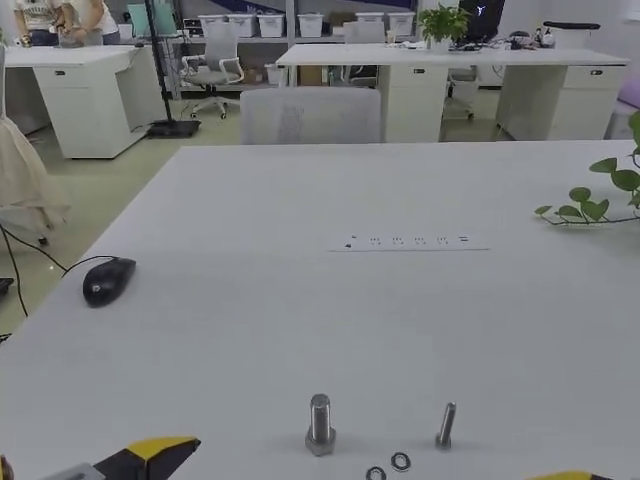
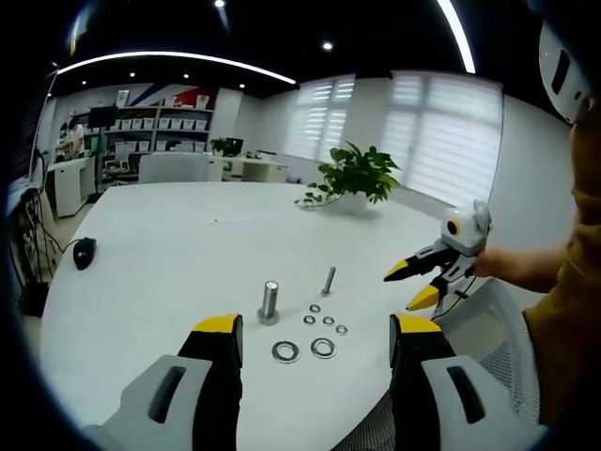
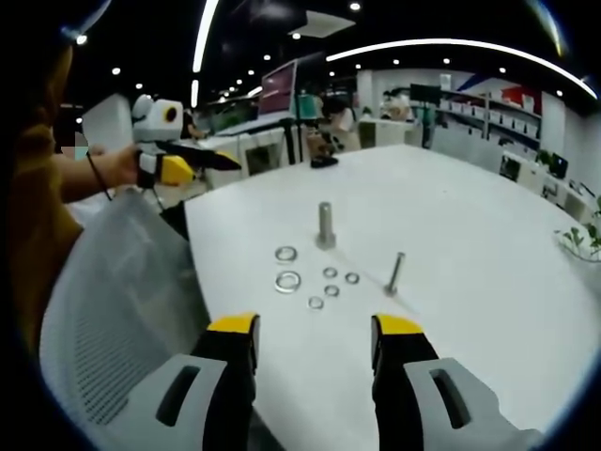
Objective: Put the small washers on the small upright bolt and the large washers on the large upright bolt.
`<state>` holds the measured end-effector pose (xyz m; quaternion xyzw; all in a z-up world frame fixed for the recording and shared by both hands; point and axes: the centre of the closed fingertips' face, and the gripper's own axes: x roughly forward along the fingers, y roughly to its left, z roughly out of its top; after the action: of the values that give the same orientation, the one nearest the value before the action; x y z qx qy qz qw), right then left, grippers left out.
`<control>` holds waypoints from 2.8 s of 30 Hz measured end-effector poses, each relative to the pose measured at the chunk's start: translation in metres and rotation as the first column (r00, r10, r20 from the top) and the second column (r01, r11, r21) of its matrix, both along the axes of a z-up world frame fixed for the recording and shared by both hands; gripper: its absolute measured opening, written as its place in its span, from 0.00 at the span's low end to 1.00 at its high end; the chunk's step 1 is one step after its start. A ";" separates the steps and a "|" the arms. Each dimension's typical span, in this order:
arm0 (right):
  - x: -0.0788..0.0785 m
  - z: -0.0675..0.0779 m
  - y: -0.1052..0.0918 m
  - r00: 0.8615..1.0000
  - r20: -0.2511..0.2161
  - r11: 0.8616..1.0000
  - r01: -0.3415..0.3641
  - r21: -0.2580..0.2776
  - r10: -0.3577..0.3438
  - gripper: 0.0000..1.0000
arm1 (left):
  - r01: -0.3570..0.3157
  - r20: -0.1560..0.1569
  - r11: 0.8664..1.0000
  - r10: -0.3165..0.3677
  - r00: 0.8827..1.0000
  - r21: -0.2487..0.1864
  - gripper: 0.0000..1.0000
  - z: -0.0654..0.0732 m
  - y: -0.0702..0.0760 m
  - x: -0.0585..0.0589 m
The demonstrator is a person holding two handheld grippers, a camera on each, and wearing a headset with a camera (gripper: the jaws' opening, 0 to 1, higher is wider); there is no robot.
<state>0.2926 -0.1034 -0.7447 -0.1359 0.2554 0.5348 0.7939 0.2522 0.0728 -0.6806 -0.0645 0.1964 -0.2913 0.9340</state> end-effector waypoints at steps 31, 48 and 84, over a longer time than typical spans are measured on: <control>0.007 -0.026 0.009 0.994 -0.064 0.994 -0.090 -0.059 0.086 0.49 | -0.003 -0.081 1.000 0.001 0.997 -0.019 0.63 -0.028 0.001 0.019; 0.006 -0.035 0.039 0.962 -0.069 0.950 -0.271 -0.156 0.263 0.48 | 0.079 -0.094 0.996 -0.075 0.993 0.040 0.63 -0.031 -0.013 0.020; 0.007 -0.075 0.064 0.799 -0.193 0.692 -0.593 -0.412 0.569 0.32 | 0.047 -0.098 0.998 -0.043 0.994 0.034 0.64 -0.033 0.007 0.028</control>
<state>0.3000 -0.0395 -0.8201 -0.3770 0.3363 0.6866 0.5229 0.2799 0.0800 -0.7138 -0.0572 0.2484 -0.3052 0.9175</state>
